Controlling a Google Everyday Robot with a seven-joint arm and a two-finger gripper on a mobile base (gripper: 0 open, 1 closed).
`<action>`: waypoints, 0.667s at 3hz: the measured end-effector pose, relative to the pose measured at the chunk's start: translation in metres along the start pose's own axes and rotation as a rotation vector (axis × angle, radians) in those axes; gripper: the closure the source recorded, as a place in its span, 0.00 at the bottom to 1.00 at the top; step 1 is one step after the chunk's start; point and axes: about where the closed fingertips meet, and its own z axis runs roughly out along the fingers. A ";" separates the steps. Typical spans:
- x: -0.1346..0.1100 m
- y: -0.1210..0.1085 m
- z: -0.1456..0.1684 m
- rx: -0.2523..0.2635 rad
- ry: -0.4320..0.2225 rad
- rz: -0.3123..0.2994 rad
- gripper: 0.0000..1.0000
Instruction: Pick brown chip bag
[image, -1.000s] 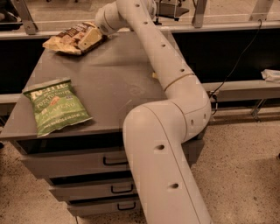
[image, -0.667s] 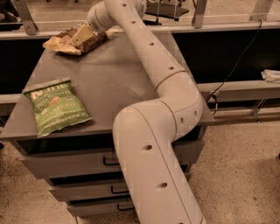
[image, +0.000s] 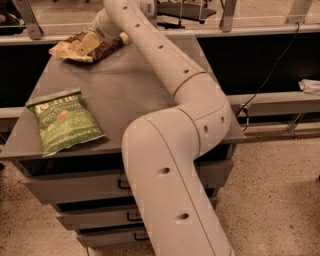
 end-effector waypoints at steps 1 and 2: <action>0.002 0.019 0.006 -0.037 -0.010 0.044 0.00; 0.000 0.039 0.010 -0.090 -0.035 0.062 0.00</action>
Offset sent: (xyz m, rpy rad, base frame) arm -0.0443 0.0378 -0.0198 0.1176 0.0943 0.1023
